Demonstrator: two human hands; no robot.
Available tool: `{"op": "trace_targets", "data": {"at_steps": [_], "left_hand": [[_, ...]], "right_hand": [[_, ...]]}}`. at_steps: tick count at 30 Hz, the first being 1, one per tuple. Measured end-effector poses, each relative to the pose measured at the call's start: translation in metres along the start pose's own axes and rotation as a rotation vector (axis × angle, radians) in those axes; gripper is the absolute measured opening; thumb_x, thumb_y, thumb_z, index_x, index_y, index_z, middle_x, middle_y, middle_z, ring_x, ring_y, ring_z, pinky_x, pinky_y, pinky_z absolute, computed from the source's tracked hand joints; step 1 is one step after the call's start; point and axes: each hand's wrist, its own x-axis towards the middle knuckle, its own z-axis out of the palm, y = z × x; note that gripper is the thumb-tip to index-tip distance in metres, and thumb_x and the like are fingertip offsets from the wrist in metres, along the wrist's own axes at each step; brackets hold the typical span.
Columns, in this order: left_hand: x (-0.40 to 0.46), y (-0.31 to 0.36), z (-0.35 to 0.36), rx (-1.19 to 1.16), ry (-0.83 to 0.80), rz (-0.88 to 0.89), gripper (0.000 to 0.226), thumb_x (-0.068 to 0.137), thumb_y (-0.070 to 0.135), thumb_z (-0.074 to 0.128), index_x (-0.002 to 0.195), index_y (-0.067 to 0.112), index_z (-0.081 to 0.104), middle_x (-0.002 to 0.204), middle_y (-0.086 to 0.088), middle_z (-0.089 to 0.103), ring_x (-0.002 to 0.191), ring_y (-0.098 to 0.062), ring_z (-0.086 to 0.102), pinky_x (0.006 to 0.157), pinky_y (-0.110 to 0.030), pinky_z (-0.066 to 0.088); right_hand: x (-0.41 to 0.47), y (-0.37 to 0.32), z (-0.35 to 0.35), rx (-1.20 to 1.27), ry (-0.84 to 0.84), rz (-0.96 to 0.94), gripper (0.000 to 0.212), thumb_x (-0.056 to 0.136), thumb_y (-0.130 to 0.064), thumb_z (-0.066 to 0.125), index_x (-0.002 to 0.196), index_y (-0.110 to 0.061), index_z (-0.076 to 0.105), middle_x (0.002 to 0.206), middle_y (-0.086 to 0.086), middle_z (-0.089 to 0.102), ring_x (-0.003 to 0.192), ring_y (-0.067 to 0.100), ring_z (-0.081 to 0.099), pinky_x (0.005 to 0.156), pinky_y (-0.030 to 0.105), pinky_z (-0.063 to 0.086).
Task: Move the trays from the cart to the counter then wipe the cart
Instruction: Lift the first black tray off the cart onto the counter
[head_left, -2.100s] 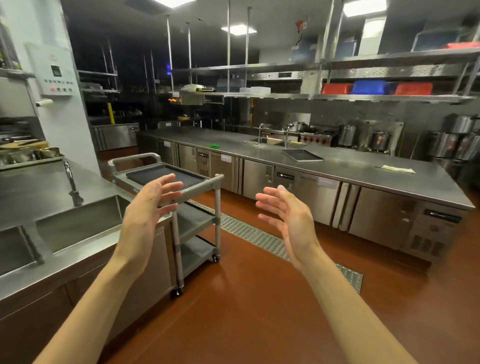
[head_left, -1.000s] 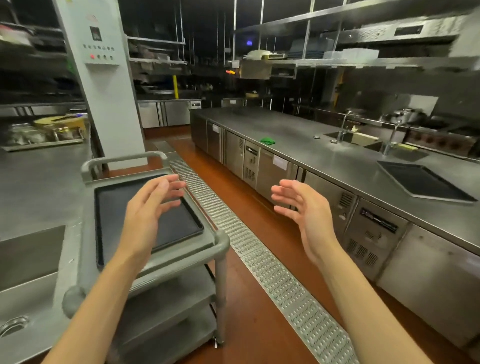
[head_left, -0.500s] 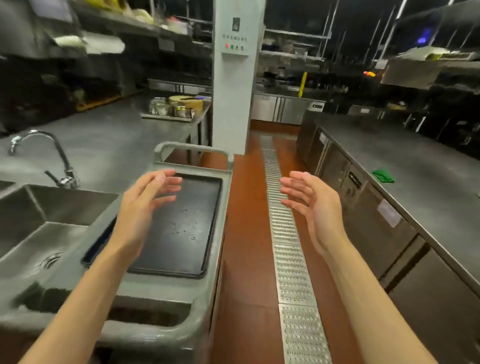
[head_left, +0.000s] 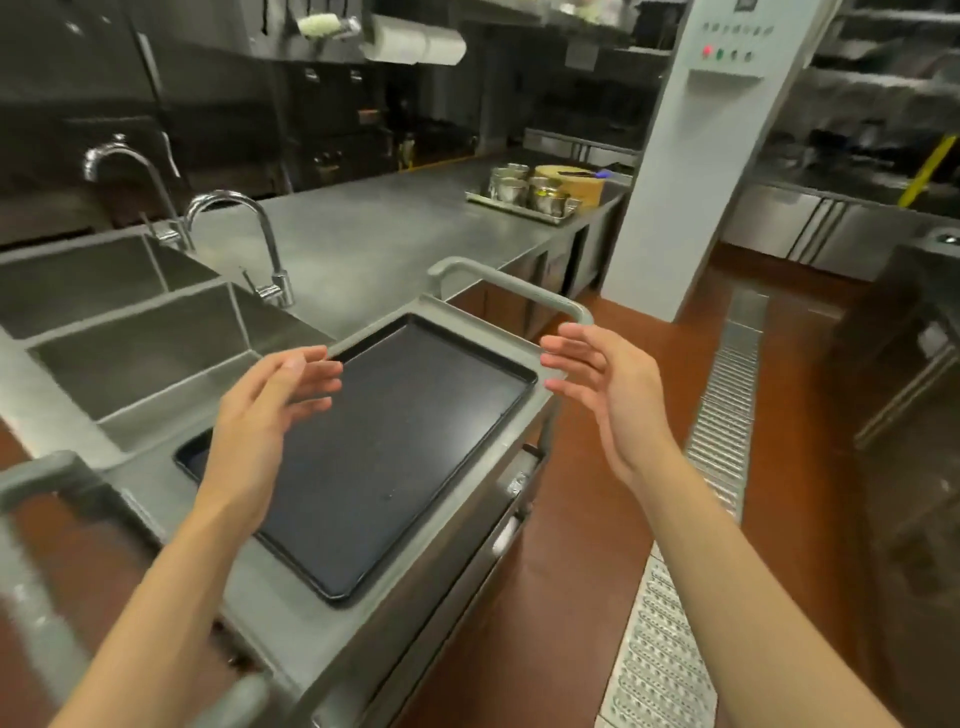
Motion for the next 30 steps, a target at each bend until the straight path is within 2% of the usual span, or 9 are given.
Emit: {"op": "trace_targets", "data": {"at_steps": [2, 5, 9, 12, 16, 19, 24, 28, 30], "left_hand": [[-0.005, 0.0, 0.01, 0.045, 0.09, 0.006, 0.03, 0.099, 0.024, 0.046, 0.114, 0.007, 0.066, 0.109, -0.017, 0.07, 0.105, -0.036, 0.065, 0.098, -0.053, 0.048], [-0.017, 0.002, 0.026, 0.119, 0.21, 0.016, 0.031, 0.094, 0.029, 0.047, 0.11, 0.011, 0.067, 0.11, -0.019, 0.069, 0.109, -0.039, 0.063, 0.098, -0.052, 0.049], [-0.042, 0.006, 0.048, 0.158, 0.389, -0.002, 0.034, 0.091, 0.033, 0.049, 0.111, 0.011, 0.067, 0.109, -0.018, 0.07, 0.103, -0.032, 0.067, 0.097, -0.05, 0.05], [-0.056, 0.005, 0.063, 0.23, 0.475, -0.025, 0.033, 0.097, 0.032, 0.048, 0.114, 0.009, 0.066, 0.112, -0.017, 0.07, 0.104, -0.03, 0.067, 0.095, -0.044, 0.052], [-0.062, -0.006, 0.081, 0.331, 0.576, -0.07, 0.029, 0.102, 0.032, 0.043, 0.113, 0.019, 0.066, 0.108, -0.004, 0.073, 0.103, -0.02, 0.069, 0.088, -0.031, 0.055], [-0.055, -0.03, 0.094, 0.343, 0.662, -0.079, 0.028, 0.102, 0.032, 0.043, 0.112, 0.02, 0.067, 0.108, -0.004, 0.073, 0.102, -0.02, 0.069, 0.089, -0.034, 0.054], [-0.029, -0.085, 0.113, 0.308, 0.714, -0.148, 0.026, 0.101, 0.026, 0.046, 0.11, 0.015, 0.068, 0.108, -0.013, 0.072, 0.103, -0.029, 0.068, 0.094, -0.044, 0.052], [-0.01, -0.121, 0.133, 0.389, 0.724, -0.237, 0.026, 0.102, 0.02, 0.045, 0.114, 0.009, 0.065, 0.11, -0.013, 0.07, 0.105, -0.031, 0.065, 0.094, -0.043, 0.051], [-0.003, -0.136, 0.138, 0.414, 0.741, -0.284, 0.025, 0.102, 0.022, 0.045, 0.112, 0.012, 0.066, 0.108, -0.01, 0.071, 0.104, -0.03, 0.066, 0.093, -0.043, 0.051]], "right_hand": [[0.027, 0.007, -0.007, 0.025, -0.079, 0.034, 0.027, 0.098, -0.02, 0.052, 0.109, -0.001, 0.068, 0.109, 0.022, 0.072, 0.106, 0.037, 0.068, 0.091, 0.048, 0.056], [0.061, 0.02, -0.018, 0.041, -0.23, 0.066, 0.024, 0.097, -0.021, 0.053, 0.105, -0.005, 0.07, 0.107, 0.02, 0.073, 0.105, 0.034, 0.069, 0.092, 0.049, 0.056], [0.091, 0.028, -0.028, 0.048, -0.404, 0.108, 0.024, 0.096, -0.022, 0.053, 0.104, -0.006, 0.07, 0.102, 0.015, 0.074, 0.097, 0.028, 0.07, 0.092, 0.049, 0.055], [0.111, 0.034, -0.03, 0.063, -0.477, 0.159, 0.022, 0.096, -0.022, 0.055, 0.101, -0.008, 0.071, 0.106, 0.018, 0.074, 0.103, 0.032, 0.07, 0.093, 0.049, 0.056], [0.14, 0.051, -0.026, 0.035, -0.59, 0.191, 0.02, 0.096, -0.02, 0.055, 0.1, -0.01, 0.072, 0.105, 0.016, 0.075, 0.103, 0.032, 0.07, 0.092, 0.048, 0.057], [0.169, 0.073, -0.02, -0.008, -0.658, 0.177, 0.02, 0.096, -0.018, 0.055, 0.098, -0.01, 0.073, 0.1, 0.012, 0.076, 0.101, 0.029, 0.071, 0.089, 0.046, 0.058], [0.217, 0.116, -0.01, -0.094, -0.705, 0.213, 0.018, 0.095, -0.016, 0.057, 0.098, -0.01, 0.073, 0.1, 0.012, 0.076, 0.101, 0.029, 0.071, 0.087, 0.043, 0.059], [0.253, 0.148, -0.007, -0.212, -0.769, 0.239, 0.02, 0.096, -0.018, 0.058, 0.104, -0.008, 0.073, 0.101, 0.009, 0.076, 0.099, 0.024, 0.071, 0.087, 0.041, 0.059], [0.27, 0.165, -0.007, -0.256, -0.797, 0.27, 0.021, 0.096, -0.019, 0.058, 0.105, -0.008, 0.073, 0.1, 0.008, 0.076, 0.099, 0.023, 0.071, 0.086, 0.039, 0.059]]}}
